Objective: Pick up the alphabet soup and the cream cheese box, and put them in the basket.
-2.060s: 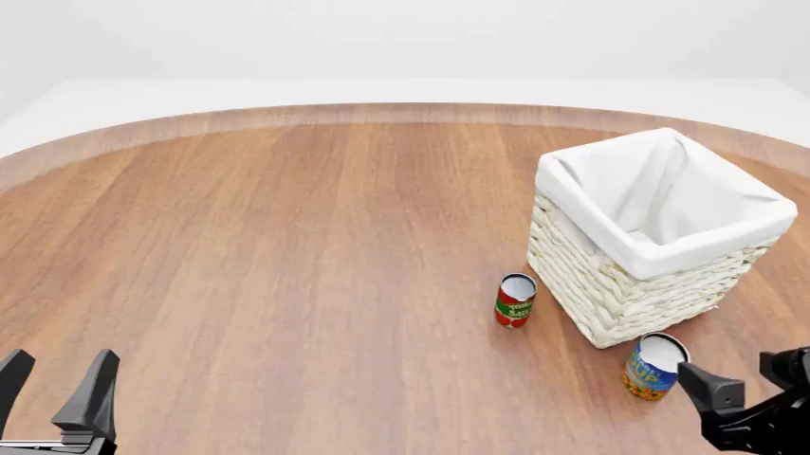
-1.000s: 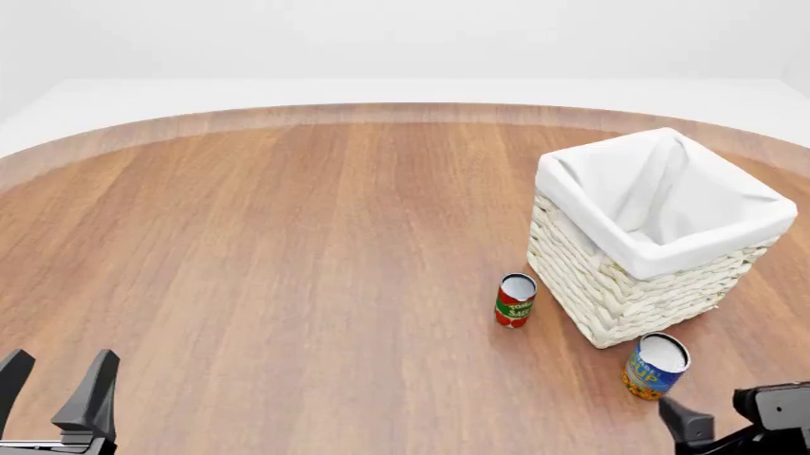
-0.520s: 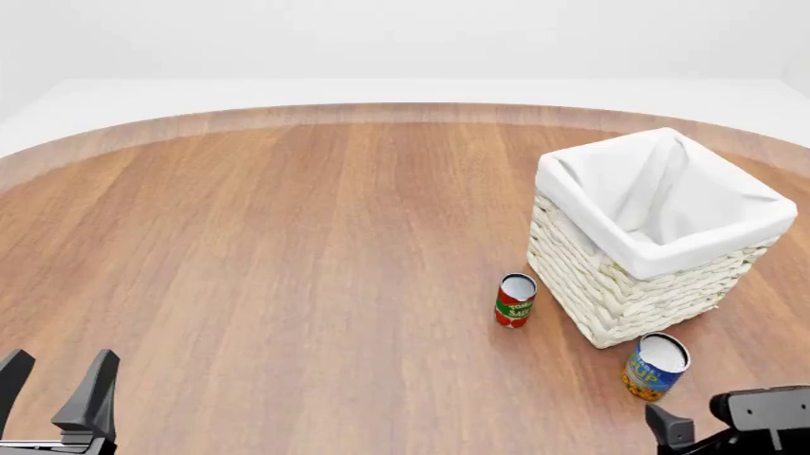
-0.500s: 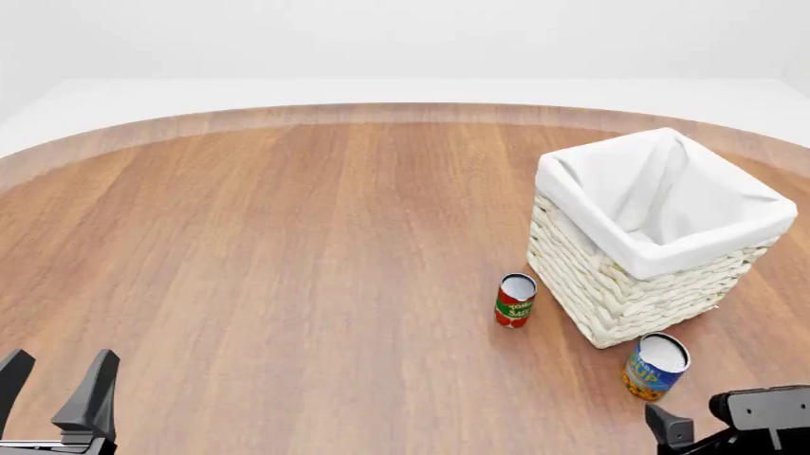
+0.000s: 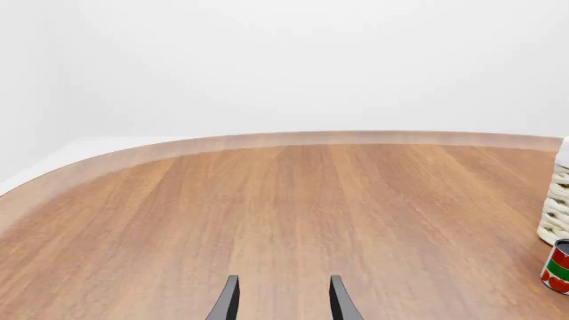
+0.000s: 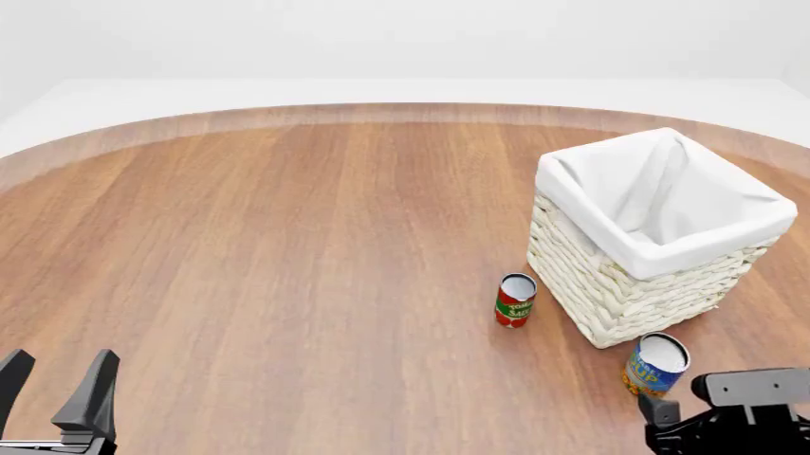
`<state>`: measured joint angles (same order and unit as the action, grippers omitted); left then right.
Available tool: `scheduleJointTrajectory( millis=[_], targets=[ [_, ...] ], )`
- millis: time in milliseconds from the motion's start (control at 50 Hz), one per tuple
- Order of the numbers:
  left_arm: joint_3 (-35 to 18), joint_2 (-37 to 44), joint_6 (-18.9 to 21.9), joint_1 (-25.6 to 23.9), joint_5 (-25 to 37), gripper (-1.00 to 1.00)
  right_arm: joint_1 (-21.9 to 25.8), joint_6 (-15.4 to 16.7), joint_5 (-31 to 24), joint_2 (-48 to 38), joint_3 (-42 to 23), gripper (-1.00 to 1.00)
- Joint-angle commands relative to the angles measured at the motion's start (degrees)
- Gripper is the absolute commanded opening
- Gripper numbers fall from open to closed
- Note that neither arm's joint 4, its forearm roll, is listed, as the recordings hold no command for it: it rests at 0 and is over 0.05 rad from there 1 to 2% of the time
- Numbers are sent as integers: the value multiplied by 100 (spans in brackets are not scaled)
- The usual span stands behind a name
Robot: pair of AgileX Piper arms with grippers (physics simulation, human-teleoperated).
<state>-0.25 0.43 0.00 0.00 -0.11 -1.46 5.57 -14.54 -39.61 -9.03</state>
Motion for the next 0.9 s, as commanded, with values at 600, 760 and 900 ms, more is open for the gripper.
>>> scheduleJointTrajectory(
  millis=[600,760,900],
  targets=[
    [0,0,0,0,0,100,-356,271,1681,-2069,-160,100],
    [0,0,0,0,0,100,-402,277,1774,-2247,-243,100],
    [0,0,0,0,0,100,-461,334,1929,-2553,-350,100]
  ],
)
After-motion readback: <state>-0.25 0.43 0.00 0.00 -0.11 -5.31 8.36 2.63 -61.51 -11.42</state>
